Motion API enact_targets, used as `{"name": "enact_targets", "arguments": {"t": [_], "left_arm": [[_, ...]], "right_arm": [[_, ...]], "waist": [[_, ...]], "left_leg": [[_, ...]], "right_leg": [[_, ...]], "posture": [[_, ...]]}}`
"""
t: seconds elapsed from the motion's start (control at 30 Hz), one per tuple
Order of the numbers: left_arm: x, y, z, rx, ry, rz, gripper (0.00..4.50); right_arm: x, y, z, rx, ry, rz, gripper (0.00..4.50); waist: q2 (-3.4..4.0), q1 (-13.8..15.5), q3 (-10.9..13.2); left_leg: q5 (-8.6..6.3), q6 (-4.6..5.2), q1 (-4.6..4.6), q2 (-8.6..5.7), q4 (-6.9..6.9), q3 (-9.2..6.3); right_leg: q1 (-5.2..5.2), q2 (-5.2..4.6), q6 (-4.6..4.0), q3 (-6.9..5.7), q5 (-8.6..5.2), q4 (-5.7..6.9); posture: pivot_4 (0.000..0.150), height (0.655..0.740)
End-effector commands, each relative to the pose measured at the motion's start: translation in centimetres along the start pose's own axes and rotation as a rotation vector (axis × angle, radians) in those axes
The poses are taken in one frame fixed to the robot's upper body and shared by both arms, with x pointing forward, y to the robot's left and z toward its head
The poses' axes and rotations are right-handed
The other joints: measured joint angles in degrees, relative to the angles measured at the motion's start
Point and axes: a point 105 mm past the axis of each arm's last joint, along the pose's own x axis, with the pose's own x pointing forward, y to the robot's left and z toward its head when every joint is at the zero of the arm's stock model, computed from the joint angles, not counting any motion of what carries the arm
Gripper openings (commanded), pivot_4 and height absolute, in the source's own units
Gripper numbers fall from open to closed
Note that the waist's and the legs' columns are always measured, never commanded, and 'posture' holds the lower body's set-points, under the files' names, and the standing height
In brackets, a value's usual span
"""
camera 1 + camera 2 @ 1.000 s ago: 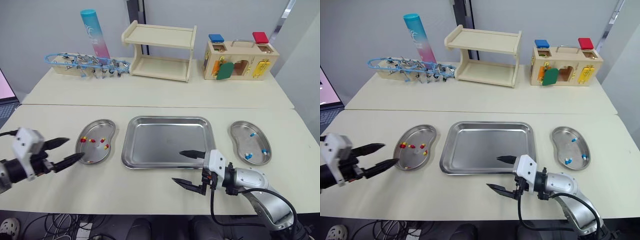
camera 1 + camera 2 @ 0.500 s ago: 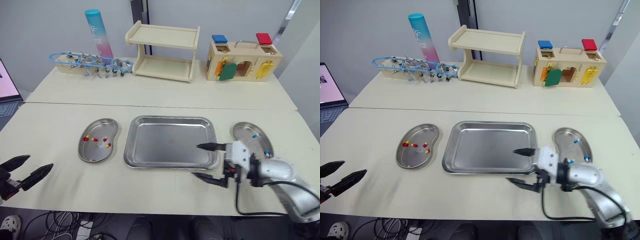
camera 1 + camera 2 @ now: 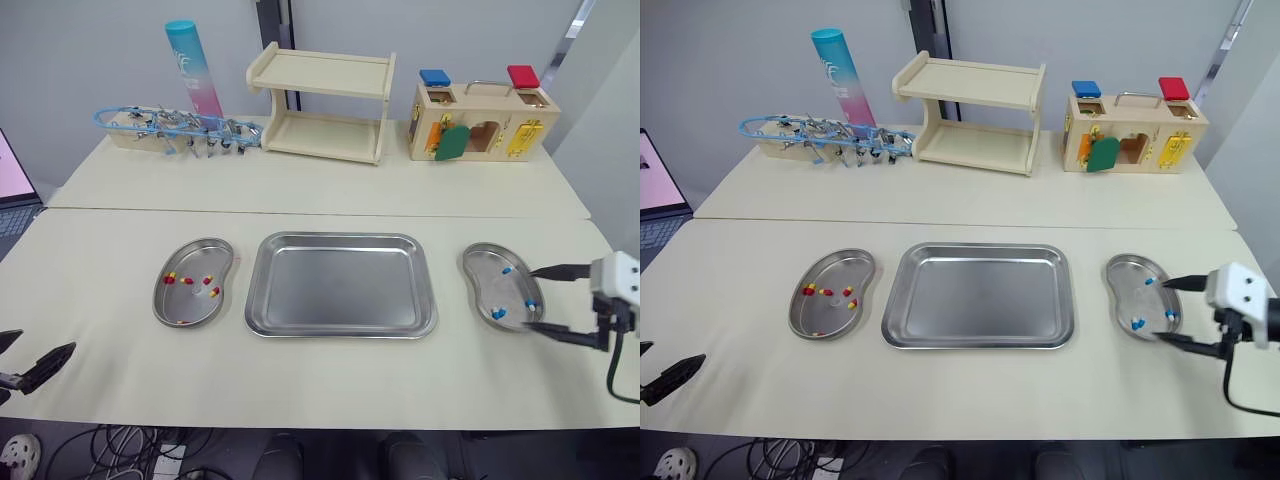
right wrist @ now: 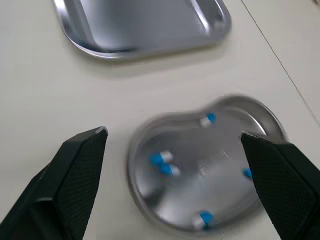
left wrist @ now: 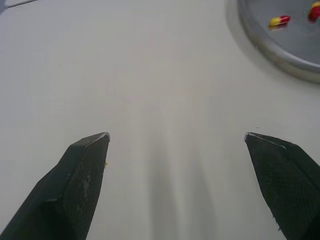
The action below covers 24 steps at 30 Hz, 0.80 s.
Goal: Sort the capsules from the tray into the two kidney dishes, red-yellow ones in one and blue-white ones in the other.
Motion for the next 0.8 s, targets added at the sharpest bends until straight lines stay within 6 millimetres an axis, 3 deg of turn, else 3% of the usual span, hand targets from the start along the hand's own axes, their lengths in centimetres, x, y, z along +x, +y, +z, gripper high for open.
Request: {"name": "enact_targets", "arguments": {"t": [0.03,0.2,0.8], "left_arm": [[0.2,0.4,0.8,0.080,0.006,0.021,4.49],[0.3,0.3,0.7,0.067,0.018,0.013,4.49],[1.0,-1.1,1.5,0.049,0.013,-0.039,4.49]], "right_arm": [[-1.1,-0.8,-1.5,-0.038,0.065,-0.009,4.50],[-1.8,-1.6,-2.7,-0.046,0.103,-0.032,4.50],[-1.6,-1.9,-3.3,-0.046,0.109,-0.033,4.50]], "waist": [[0.01,-0.05,0.01],[0.15,-0.39,0.09],[0.23,-1.09,0.13]], "left_leg": [[0.00,0.00,-0.02,0.00,-0.01,-0.01],[0.00,0.00,-0.02,0.00,0.00,0.03],[0.00,-0.01,0.00,0.00,0.01,0.03]], "right_leg": [[-0.01,0.00,0.00,-0.01,0.00,0.00],[-0.01,0.00,0.00,0.03,0.00,0.02],[0.00,0.00,0.00,0.04,0.00,0.04]], "posture": [[0.150,0.7400],[0.150,0.7400],[0.150,0.7400]]}}
